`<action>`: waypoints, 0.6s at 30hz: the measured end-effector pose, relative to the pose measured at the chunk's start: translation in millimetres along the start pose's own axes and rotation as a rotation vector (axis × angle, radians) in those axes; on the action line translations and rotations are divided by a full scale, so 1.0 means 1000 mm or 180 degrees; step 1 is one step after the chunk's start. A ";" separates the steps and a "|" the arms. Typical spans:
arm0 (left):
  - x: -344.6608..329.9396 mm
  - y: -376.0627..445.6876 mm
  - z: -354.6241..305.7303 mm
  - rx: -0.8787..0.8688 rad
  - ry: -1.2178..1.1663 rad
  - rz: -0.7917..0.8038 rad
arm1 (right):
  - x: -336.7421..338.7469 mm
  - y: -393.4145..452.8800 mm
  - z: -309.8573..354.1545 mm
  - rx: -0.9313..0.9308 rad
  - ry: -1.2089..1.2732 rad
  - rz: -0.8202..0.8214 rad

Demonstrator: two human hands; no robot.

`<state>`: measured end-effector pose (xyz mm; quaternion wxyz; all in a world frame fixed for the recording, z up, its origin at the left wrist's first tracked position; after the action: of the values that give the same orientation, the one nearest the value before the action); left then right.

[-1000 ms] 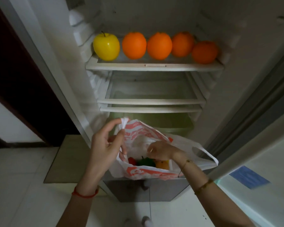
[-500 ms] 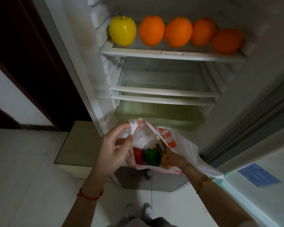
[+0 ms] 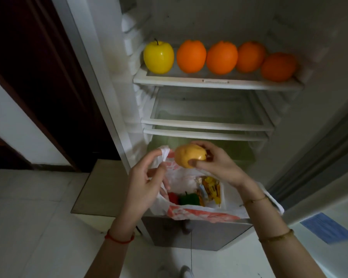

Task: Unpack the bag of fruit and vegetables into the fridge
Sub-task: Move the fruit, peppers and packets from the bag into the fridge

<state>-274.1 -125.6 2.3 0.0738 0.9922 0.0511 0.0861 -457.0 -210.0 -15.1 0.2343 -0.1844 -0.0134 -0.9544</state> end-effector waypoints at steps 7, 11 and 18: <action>0.000 0.021 -0.002 0.0062 -0.0082 -0.0075 | 0.037 0.037 0.055 0.0634 -0.0193 -0.1348; -0.001 0.028 -0.001 0.0090 -0.0113 -0.0119 | 0.033 0.081 0.055 0.0571 -0.0647 -0.1504; 0.002 0.036 0.002 0.0128 -0.0179 -0.0141 | 0.017 0.145 0.048 0.0332 -0.0778 -0.1529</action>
<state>-269.0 -160.9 6.3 0.0572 0.9942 0.0726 0.0556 -389.2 -341.1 27.1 0.0070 -0.2774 -0.1340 -0.9513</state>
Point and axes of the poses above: each hand's wrist, its own y-axis towards the middle knuckle, its own x-axis out of the back of the hand, z = x × y, the point moved 8 cm from there along y, towards the middle knuckle, and after that the axes turned 2 degrees about z, right-handed, at the moved point
